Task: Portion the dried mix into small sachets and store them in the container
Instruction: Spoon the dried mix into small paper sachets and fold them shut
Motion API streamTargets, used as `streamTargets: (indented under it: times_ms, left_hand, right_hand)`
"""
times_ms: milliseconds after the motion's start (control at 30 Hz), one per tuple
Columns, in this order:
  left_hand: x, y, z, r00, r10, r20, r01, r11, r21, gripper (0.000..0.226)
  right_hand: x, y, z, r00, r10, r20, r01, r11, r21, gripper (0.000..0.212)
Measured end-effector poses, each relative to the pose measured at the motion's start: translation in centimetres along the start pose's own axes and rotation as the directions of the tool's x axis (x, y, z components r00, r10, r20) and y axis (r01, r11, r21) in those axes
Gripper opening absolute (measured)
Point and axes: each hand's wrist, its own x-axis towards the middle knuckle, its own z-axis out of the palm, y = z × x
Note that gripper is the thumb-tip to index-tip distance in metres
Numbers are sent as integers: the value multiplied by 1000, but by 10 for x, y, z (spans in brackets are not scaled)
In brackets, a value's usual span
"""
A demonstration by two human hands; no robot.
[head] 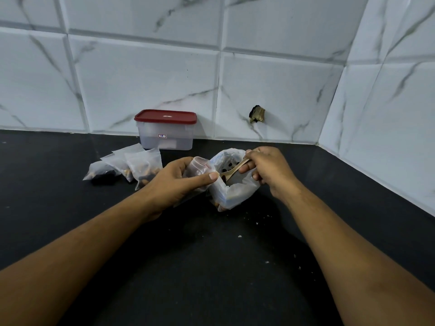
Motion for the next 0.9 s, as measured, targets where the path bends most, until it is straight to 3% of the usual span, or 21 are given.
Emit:
streamTargets:
  times_ms: [300, 900]
  left_hand:
    - [1, -1, -1, 1000, 4, -4, -4, 1000, 11, 49]
    - [0, 1, -1, 1000, -4, -3, 4, 1000, 29, 40]
  right_hand:
    - [7, 5, -3, 979, 203, -7, -202, 974, 101, 24]
    - [10, 4, -10, 963, 261, -63, -237, 937, 257, 23]
